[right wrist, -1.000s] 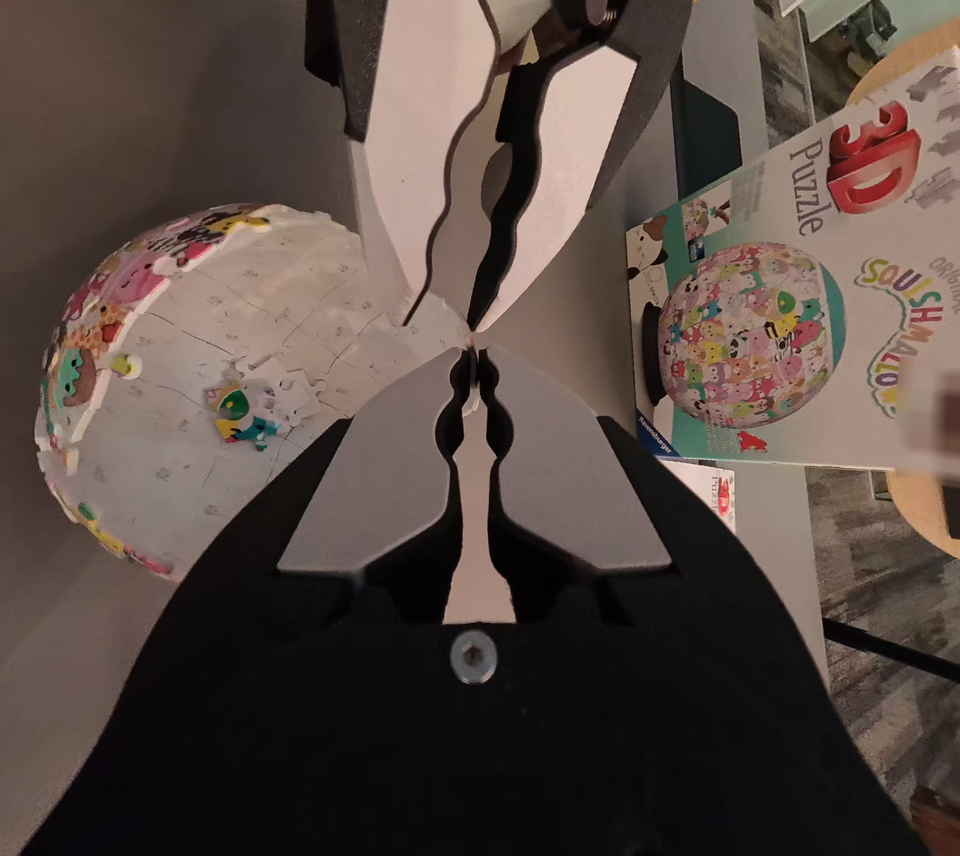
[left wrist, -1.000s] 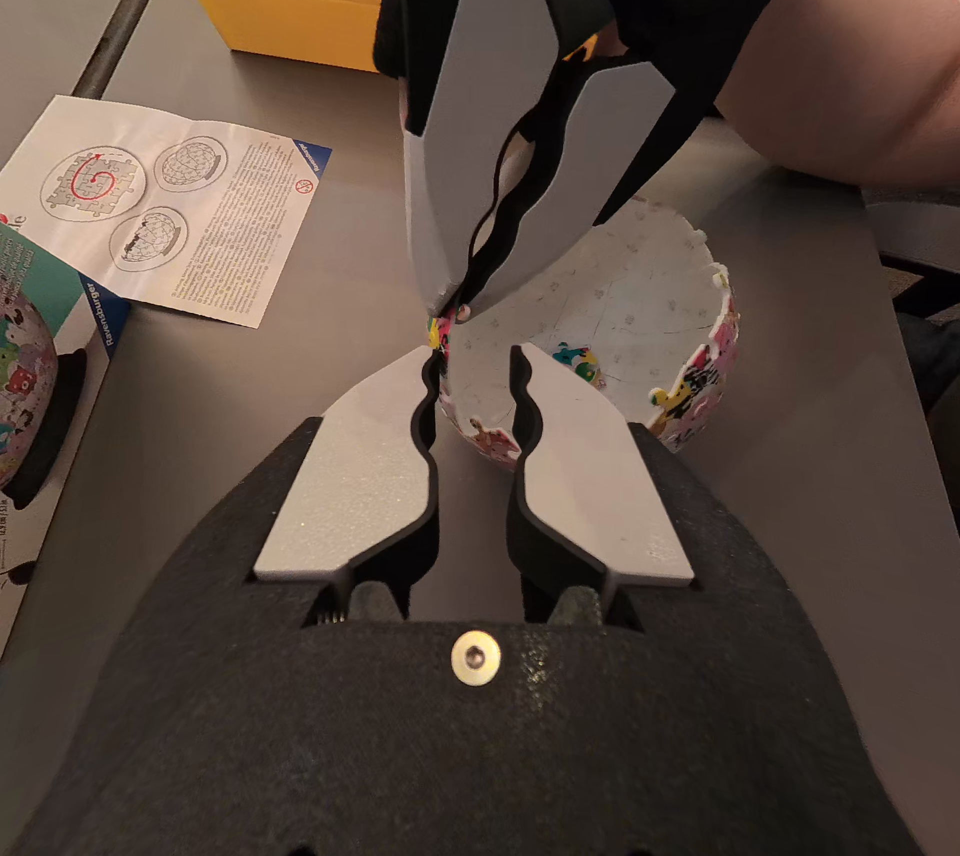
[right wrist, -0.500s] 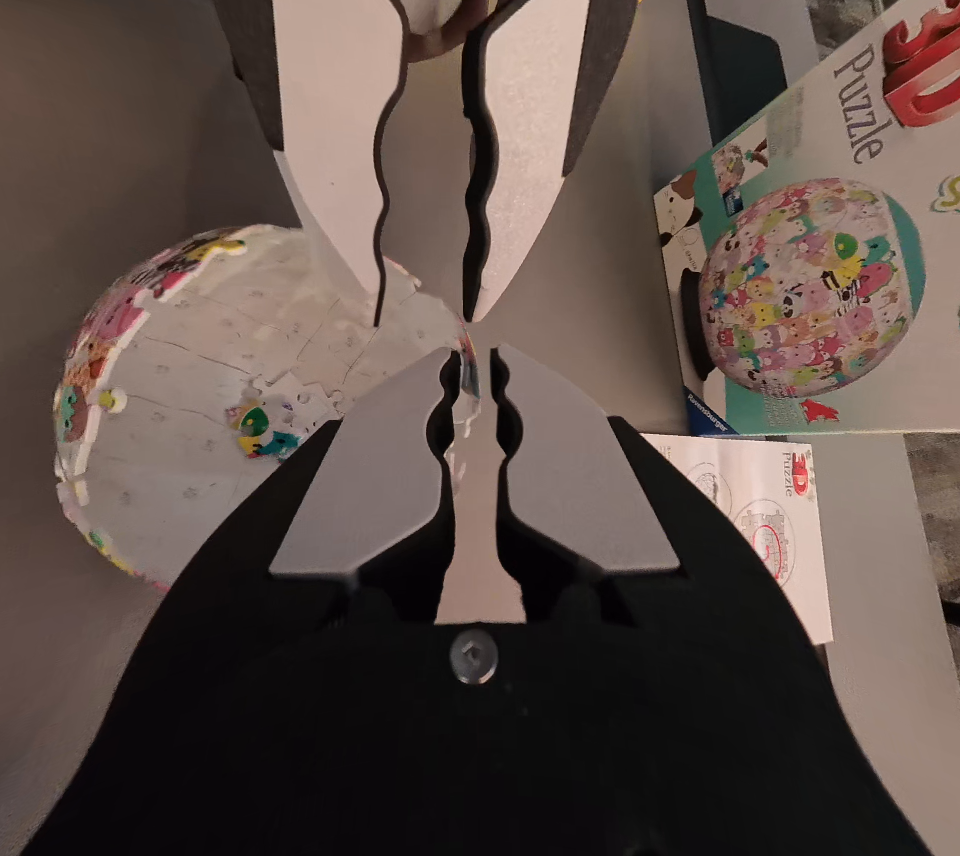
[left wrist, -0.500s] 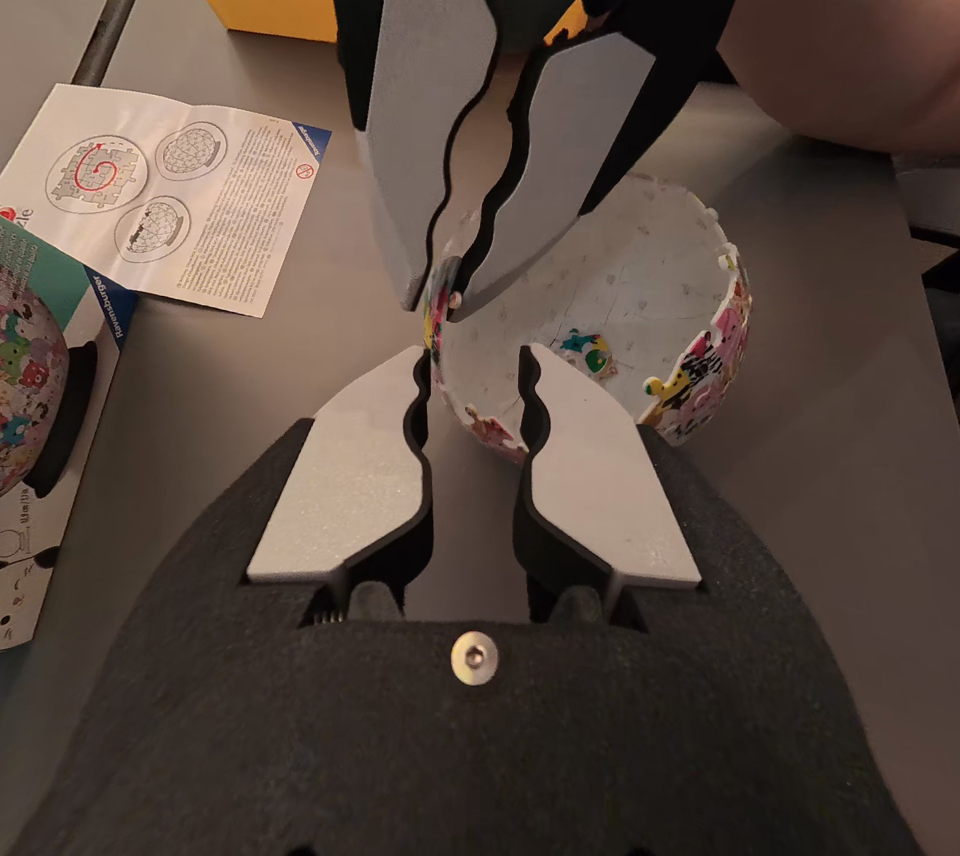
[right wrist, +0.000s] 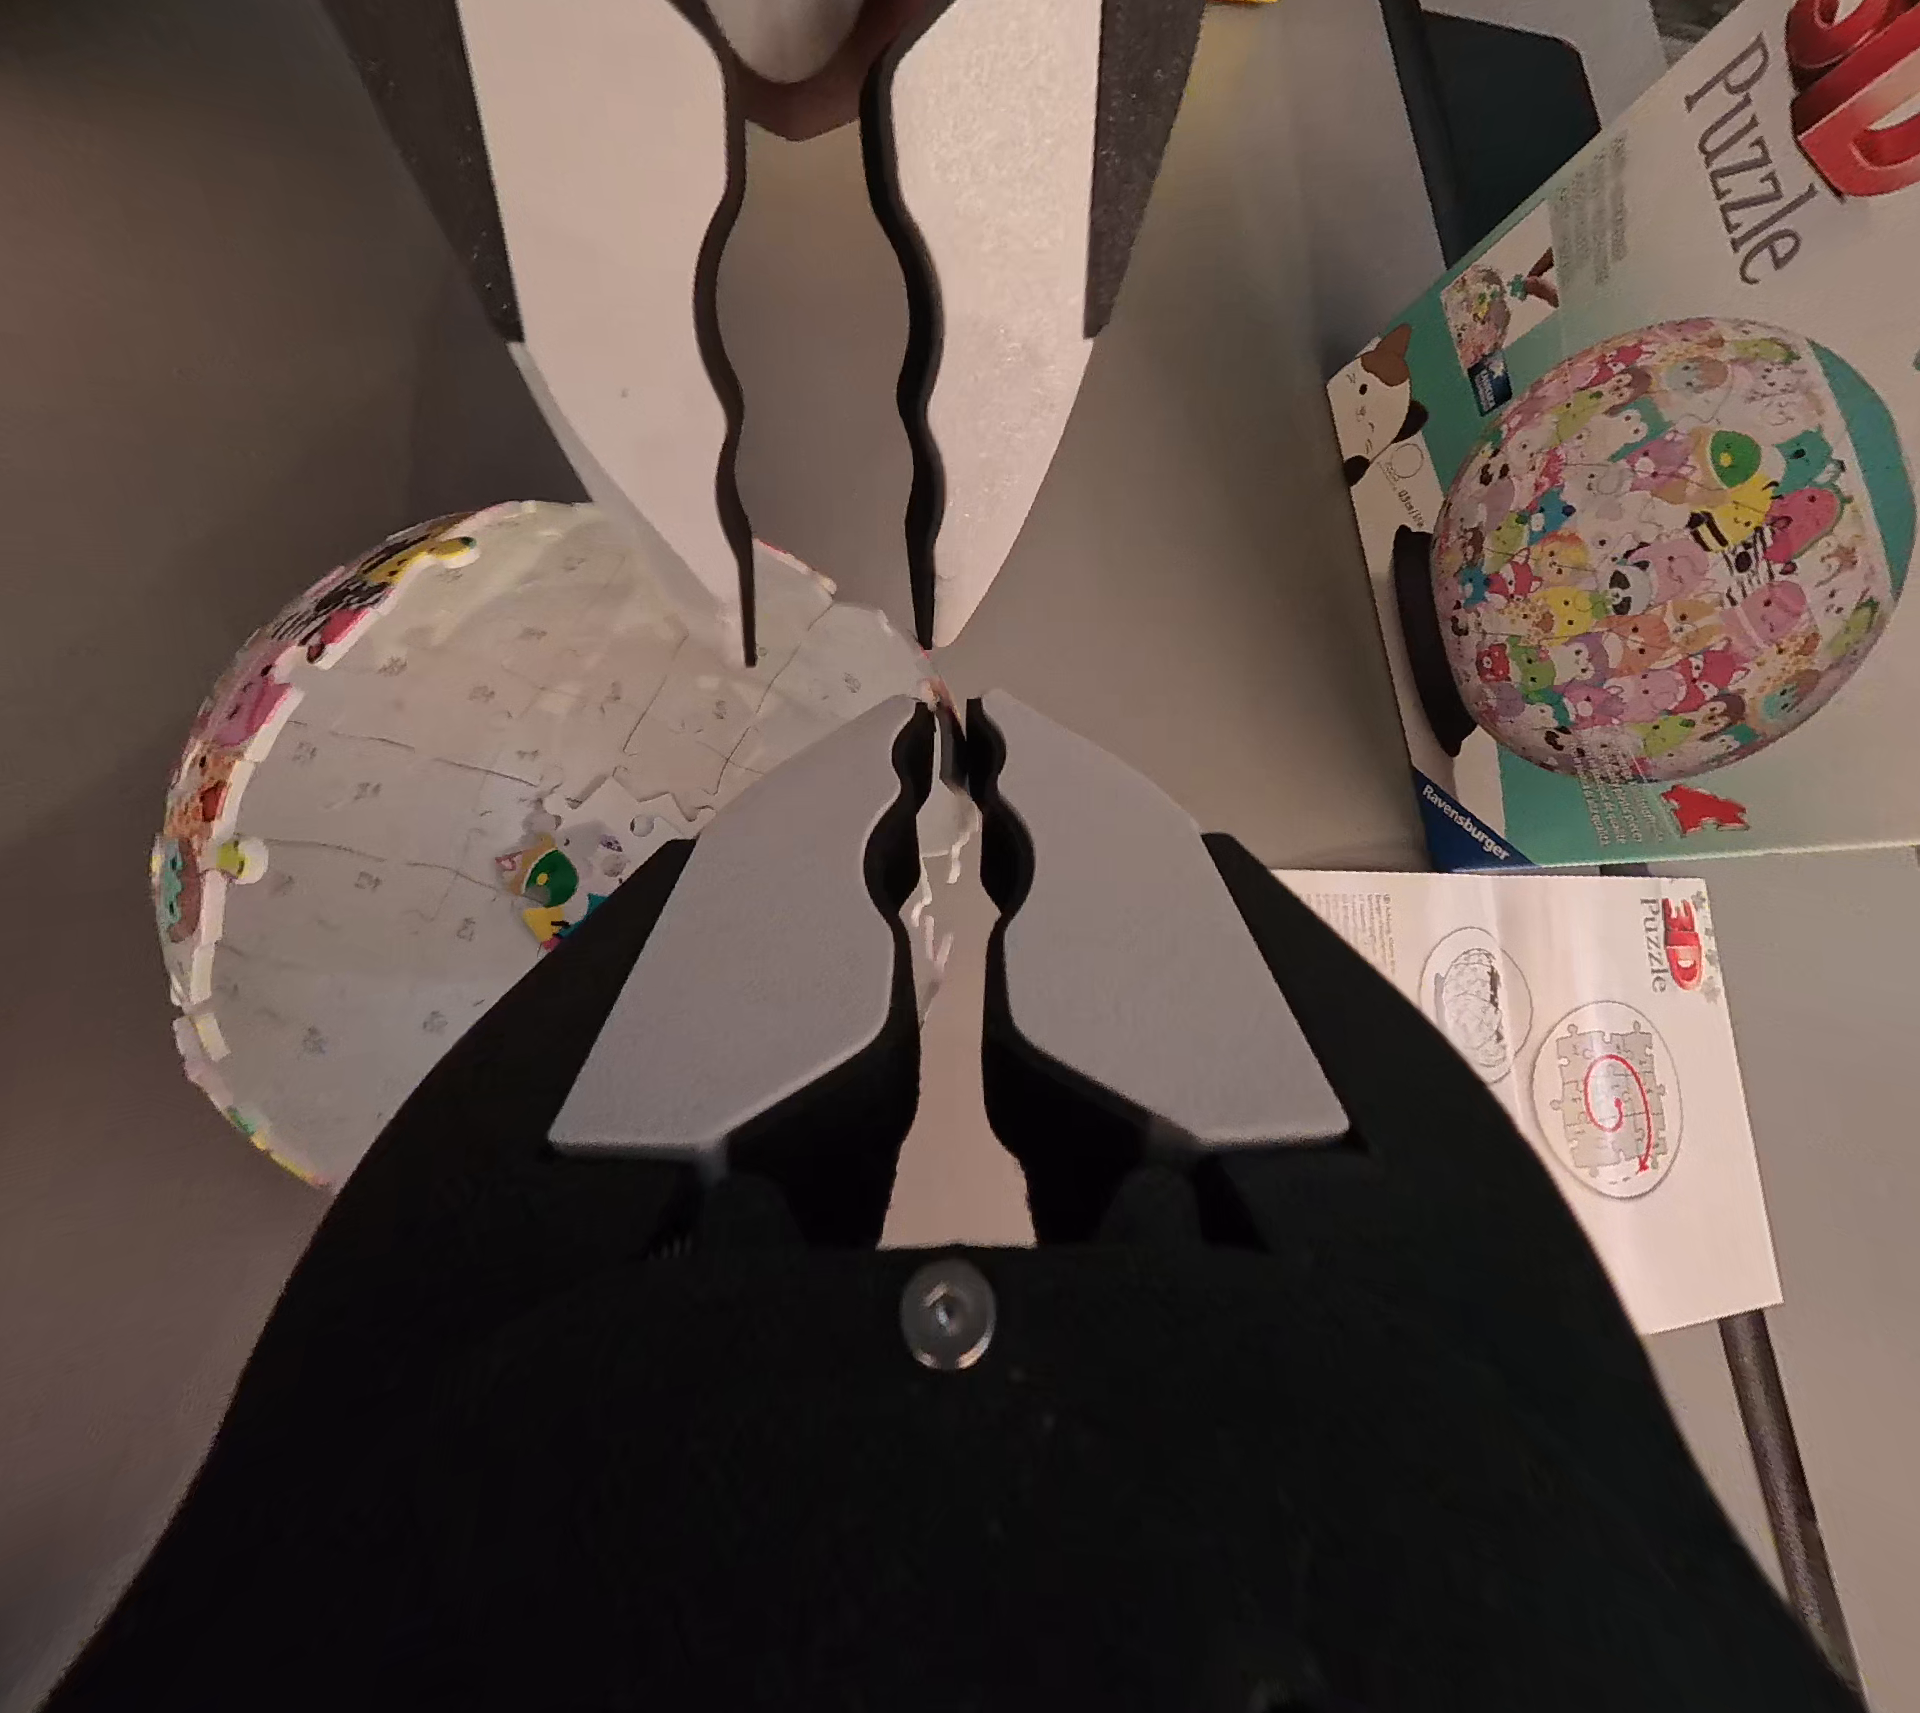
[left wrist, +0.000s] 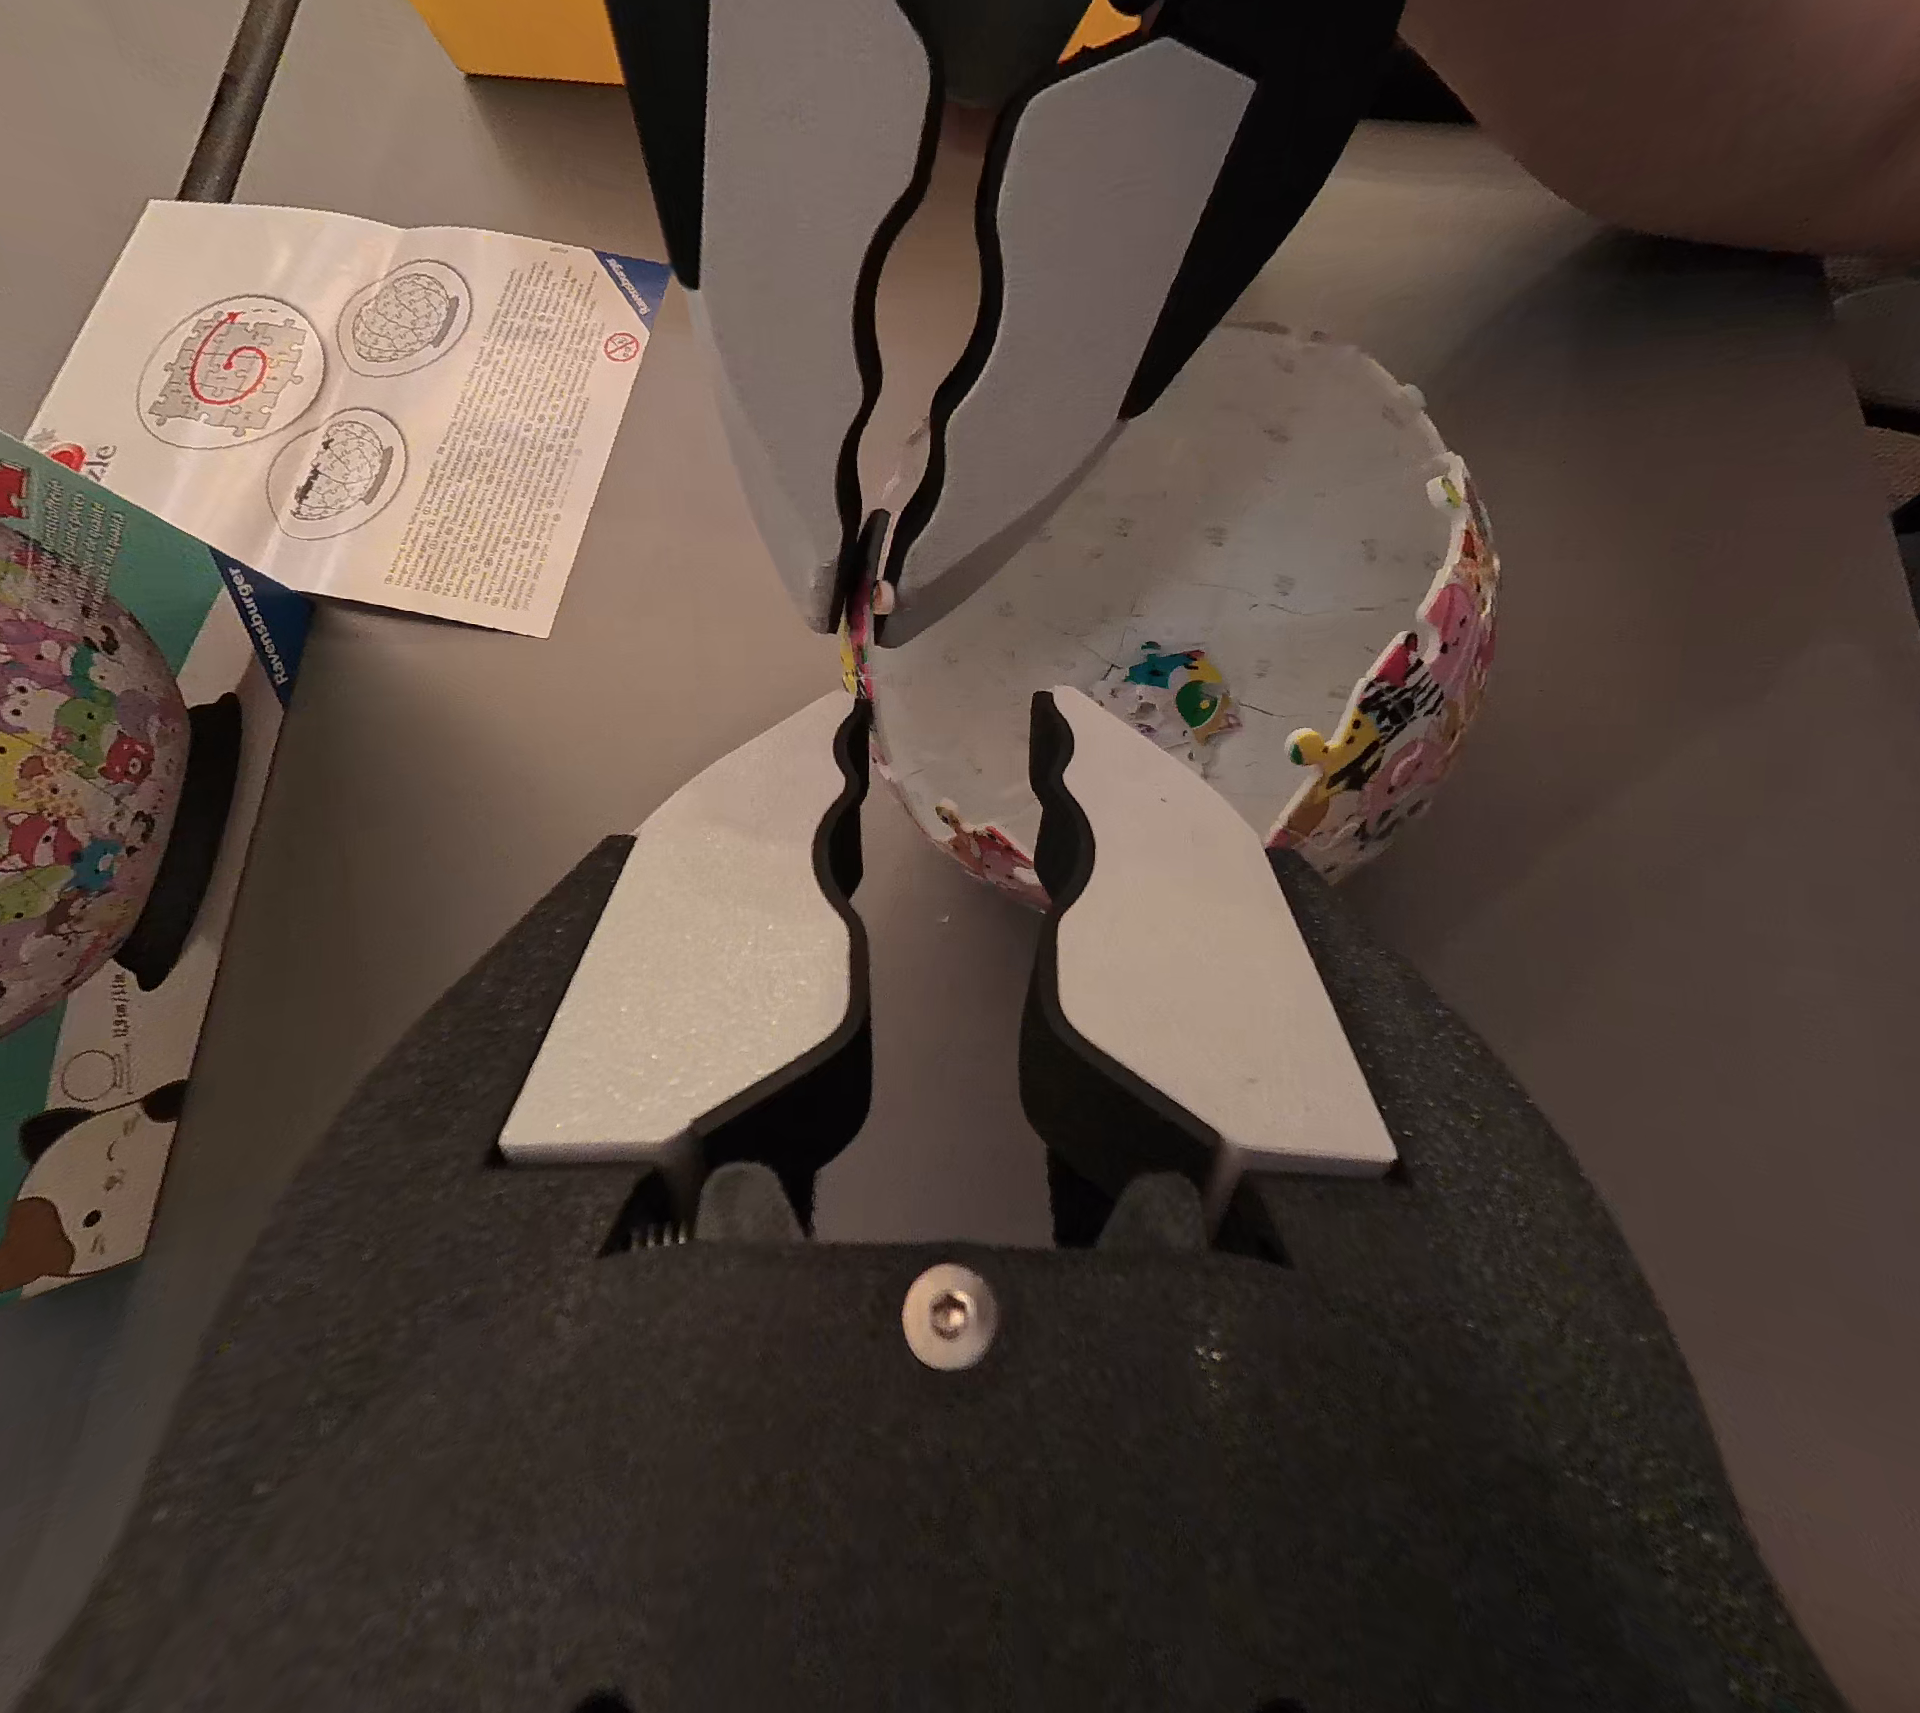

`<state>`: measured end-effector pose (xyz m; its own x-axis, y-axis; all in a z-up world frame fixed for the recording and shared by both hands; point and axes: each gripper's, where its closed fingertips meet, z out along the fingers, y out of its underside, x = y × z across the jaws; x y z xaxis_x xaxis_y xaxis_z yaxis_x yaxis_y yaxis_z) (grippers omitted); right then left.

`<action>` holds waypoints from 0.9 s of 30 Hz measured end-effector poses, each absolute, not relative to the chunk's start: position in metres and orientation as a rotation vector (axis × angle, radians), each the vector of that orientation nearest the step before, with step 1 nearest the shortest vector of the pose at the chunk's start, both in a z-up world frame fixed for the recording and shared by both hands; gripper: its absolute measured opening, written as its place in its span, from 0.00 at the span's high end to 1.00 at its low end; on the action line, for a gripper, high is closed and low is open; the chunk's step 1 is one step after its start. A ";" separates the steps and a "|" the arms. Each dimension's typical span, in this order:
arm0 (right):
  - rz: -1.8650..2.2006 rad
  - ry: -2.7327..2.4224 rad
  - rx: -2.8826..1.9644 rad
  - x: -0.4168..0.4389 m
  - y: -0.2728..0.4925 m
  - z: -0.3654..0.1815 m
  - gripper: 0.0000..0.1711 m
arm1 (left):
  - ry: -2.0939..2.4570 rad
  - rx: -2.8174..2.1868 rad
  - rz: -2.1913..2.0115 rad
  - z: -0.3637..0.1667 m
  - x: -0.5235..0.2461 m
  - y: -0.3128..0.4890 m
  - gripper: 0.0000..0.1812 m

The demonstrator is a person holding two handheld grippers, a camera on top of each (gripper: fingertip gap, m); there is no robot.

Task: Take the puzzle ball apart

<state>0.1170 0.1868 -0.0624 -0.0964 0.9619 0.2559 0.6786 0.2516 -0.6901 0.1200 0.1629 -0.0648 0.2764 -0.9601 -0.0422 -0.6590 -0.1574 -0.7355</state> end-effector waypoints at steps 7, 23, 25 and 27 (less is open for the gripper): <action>0.551 -1.832 -1.544 0.117 0.188 -0.064 0.96 | 1.478 -1.883 -0.494 -0.068 0.120 0.165 0.85; 0.468 -1.924 -1.405 0.122 0.184 -0.069 0.95 | 1.458 -1.919 -0.498 -0.072 0.120 0.169 0.88; 0.467 -1.941 -1.370 0.122 0.181 -0.068 0.96 | 1.457 -1.930 -0.467 -0.075 0.119 0.171 0.91; 0.463 -1.955 -1.335 0.123 0.179 -0.068 0.97 | 1.450 -1.941 -0.444 -0.077 0.118 0.174 0.91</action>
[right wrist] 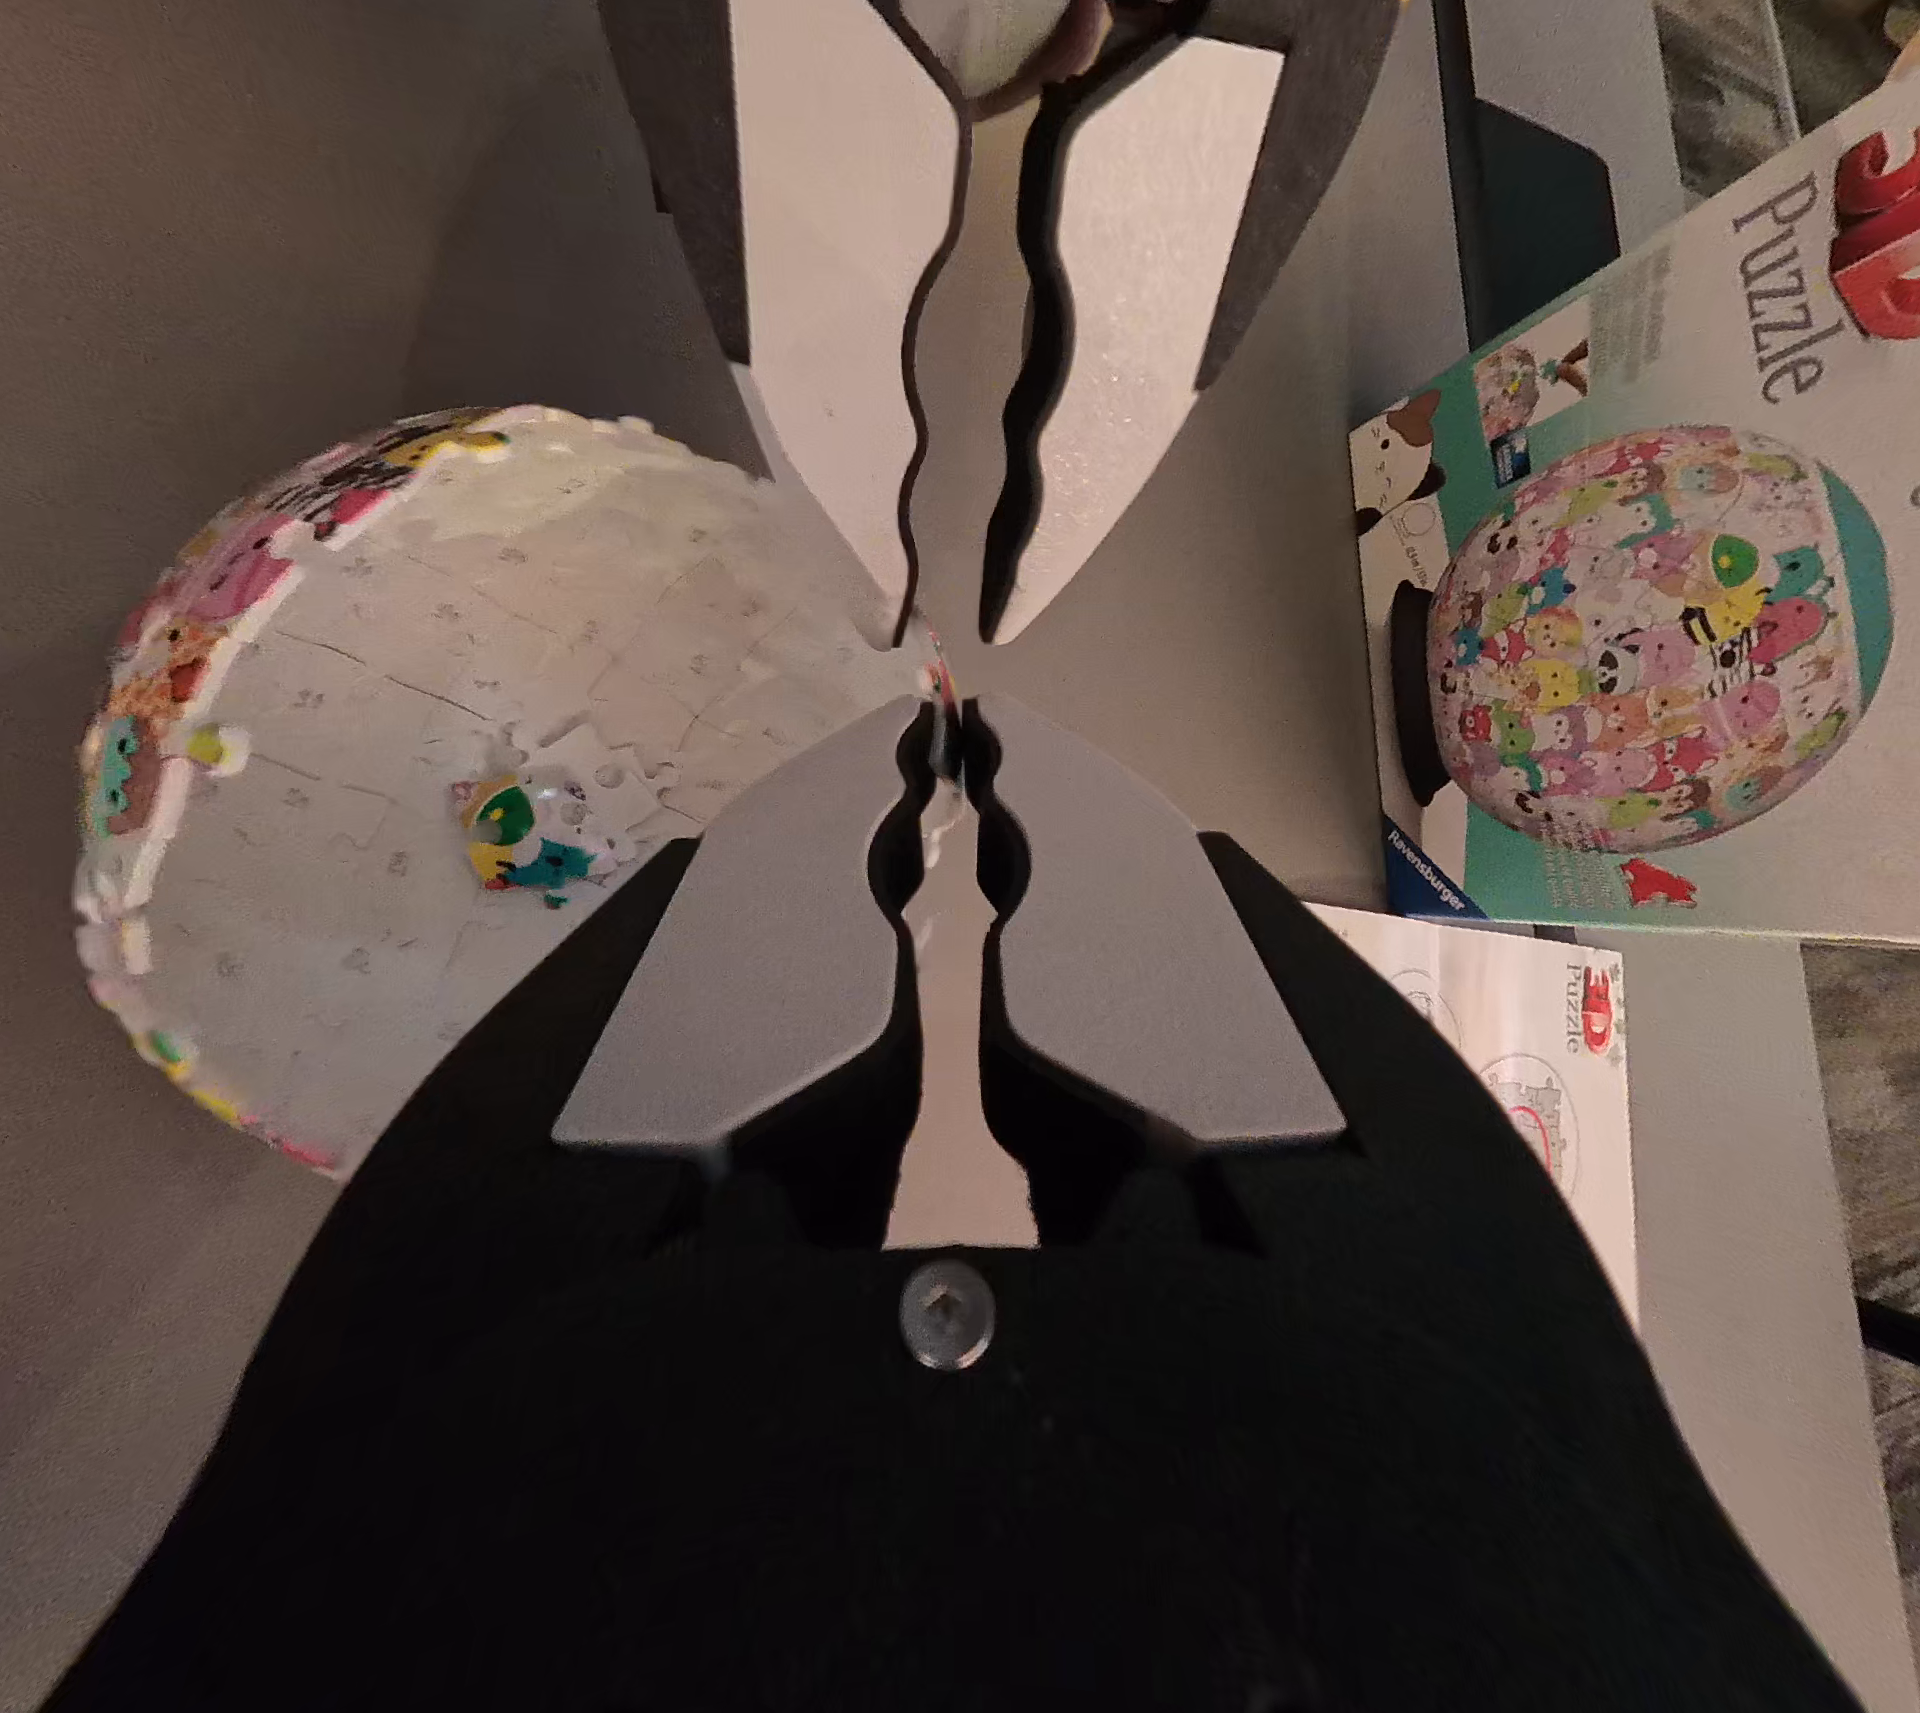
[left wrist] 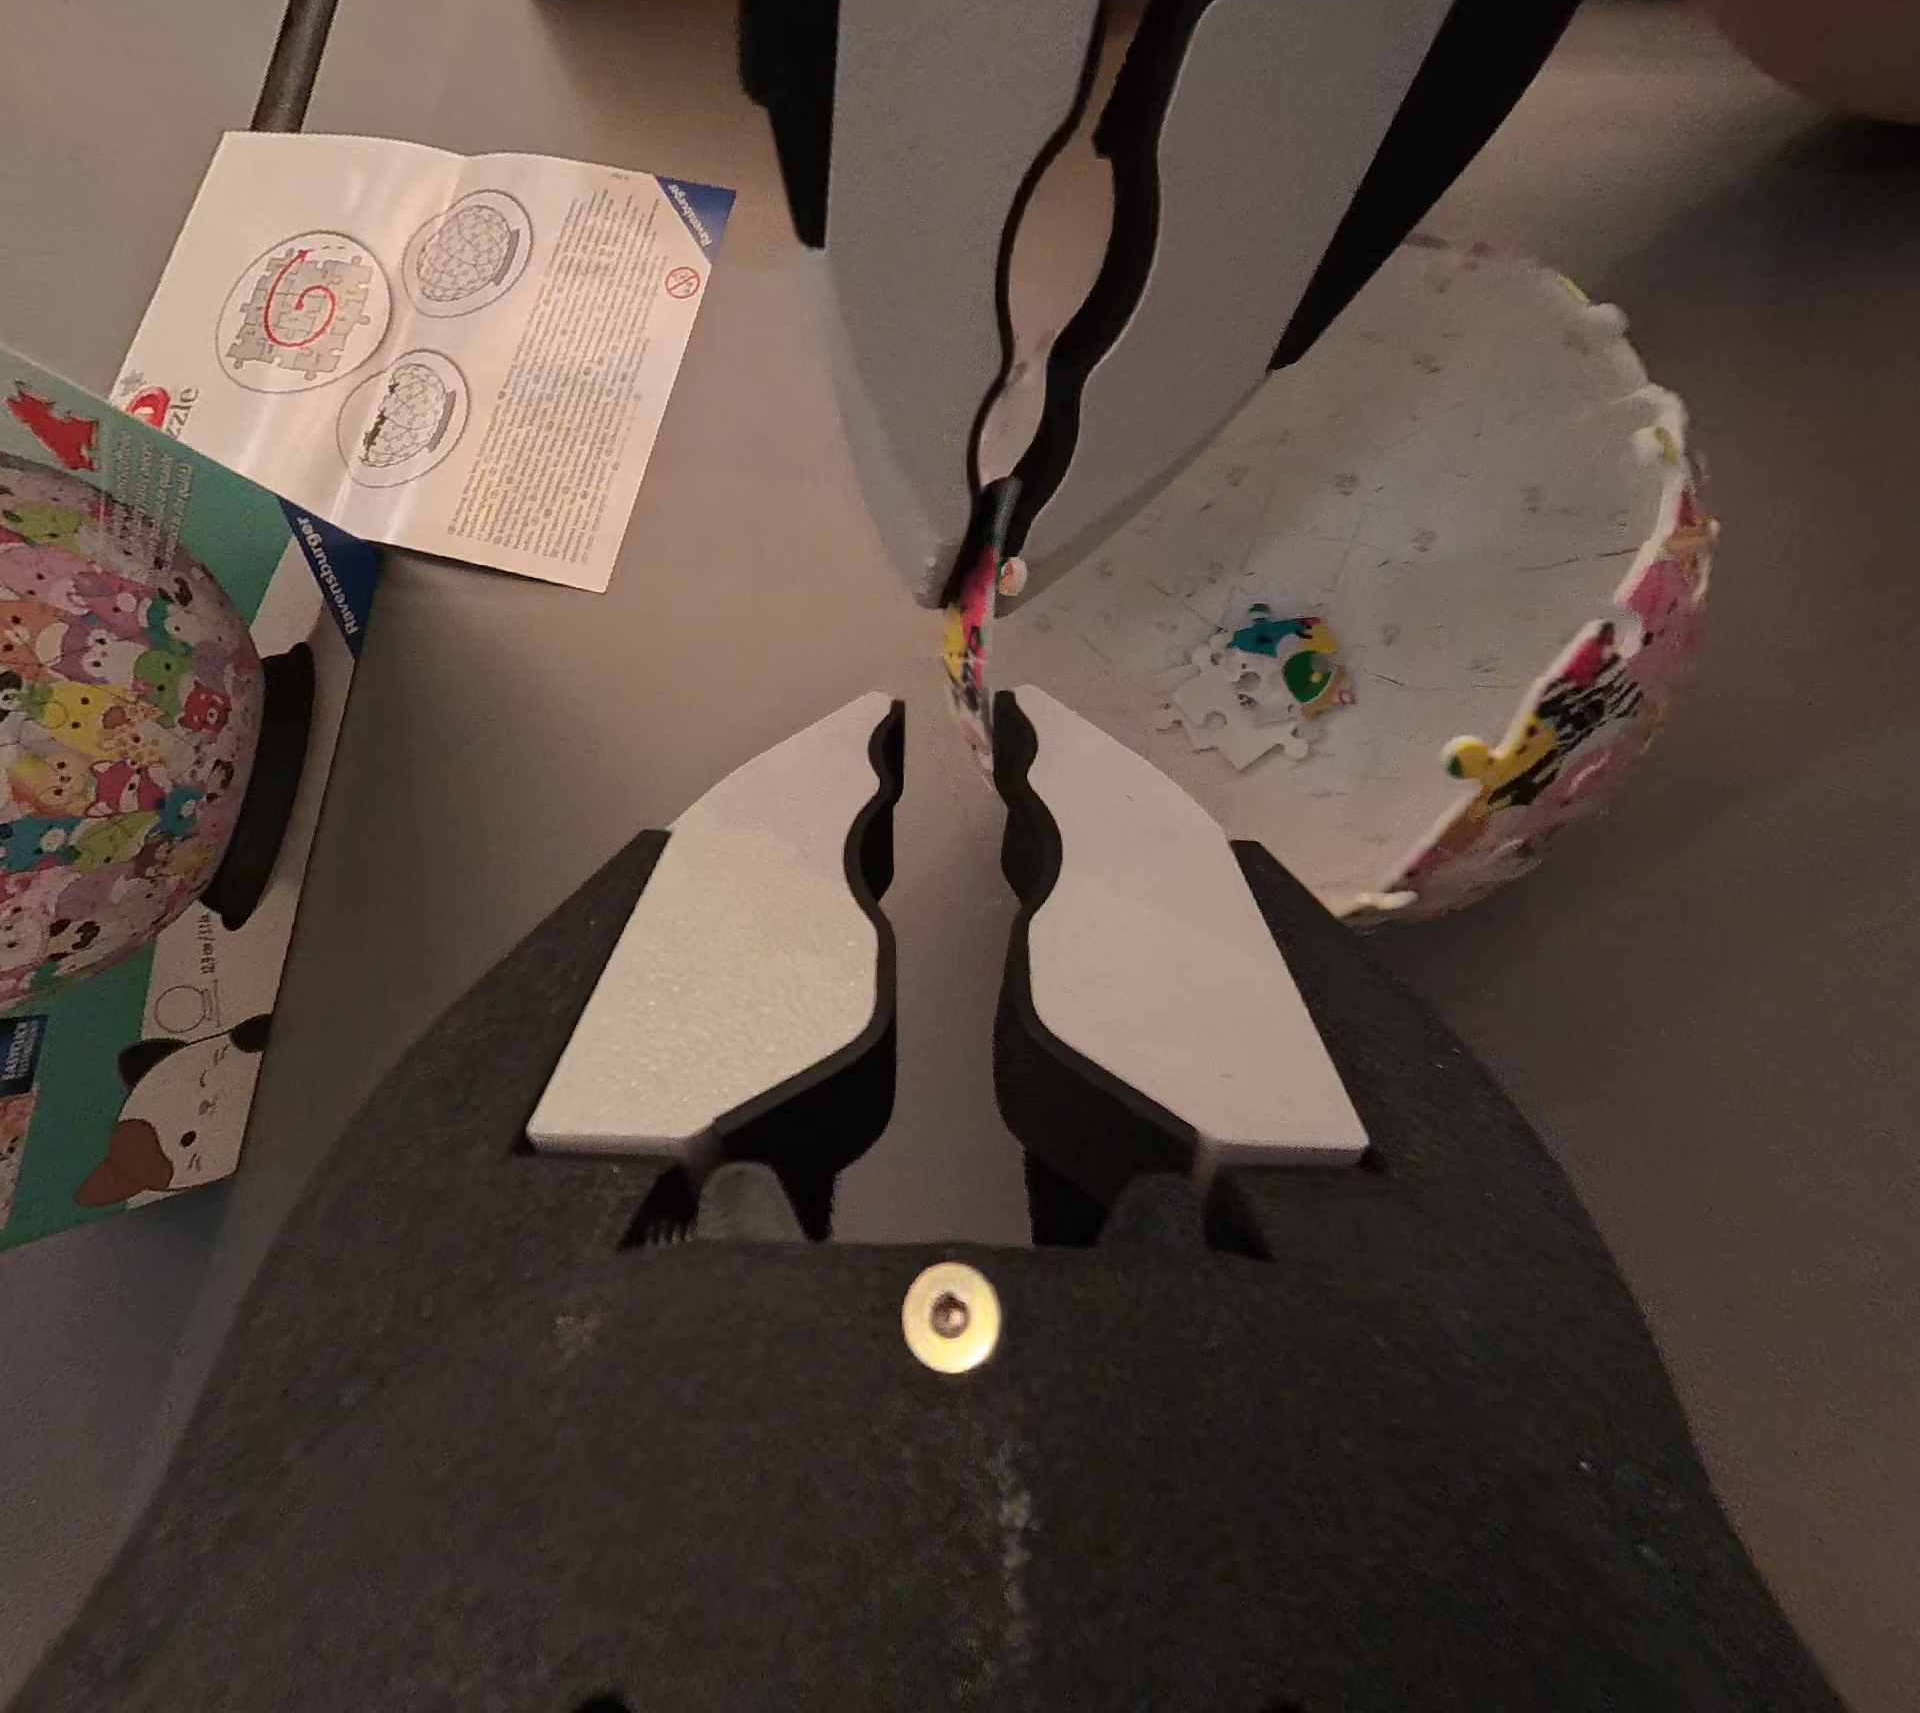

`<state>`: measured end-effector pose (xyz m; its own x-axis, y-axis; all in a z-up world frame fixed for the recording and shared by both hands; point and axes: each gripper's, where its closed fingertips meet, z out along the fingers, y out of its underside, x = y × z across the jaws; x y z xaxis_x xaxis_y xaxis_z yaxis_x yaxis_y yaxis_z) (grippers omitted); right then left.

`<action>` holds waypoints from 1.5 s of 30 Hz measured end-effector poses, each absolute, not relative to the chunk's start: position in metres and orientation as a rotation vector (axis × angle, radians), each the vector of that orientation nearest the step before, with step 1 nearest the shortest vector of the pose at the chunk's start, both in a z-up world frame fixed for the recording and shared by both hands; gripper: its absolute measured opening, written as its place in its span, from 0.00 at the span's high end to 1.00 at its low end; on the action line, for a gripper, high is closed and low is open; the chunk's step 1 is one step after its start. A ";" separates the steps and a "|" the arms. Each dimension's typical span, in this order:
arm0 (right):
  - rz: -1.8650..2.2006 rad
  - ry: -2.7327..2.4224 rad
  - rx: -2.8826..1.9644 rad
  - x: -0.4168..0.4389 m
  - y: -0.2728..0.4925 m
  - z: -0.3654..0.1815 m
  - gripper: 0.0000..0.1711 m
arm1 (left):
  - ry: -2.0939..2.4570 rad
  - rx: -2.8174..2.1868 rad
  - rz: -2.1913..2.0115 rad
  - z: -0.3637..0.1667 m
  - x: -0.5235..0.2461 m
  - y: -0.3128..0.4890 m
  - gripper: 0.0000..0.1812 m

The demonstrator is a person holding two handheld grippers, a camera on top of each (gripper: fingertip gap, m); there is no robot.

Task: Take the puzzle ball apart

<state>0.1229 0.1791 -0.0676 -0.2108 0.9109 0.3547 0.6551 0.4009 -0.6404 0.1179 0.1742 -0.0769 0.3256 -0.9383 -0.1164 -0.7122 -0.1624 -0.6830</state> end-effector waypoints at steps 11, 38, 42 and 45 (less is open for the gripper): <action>0.418 -1.932 -1.363 0.123 0.184 -0.068 0.98 | 1.405 -2.013 -0.419 -0.077 0.121 0.176 0.98; 0.560 -1.873 -1.501 0.145 0.188 -0.062 0.85 | 1.323 -1.859 -0.522 -0.046 0.137 0.177 0.87; 0.594 -1.829 -1.665 0.152 0.197 -0.074 0.87 | 1.323 -1.821 -0.462 -0.045 0.144 0.181 0.87; 0.625 -1.835 -1.720 0.150 0.195 -0.079 0.88 | 1.361 -1.834 -0.446 -0.052 0.148 0.178 0.87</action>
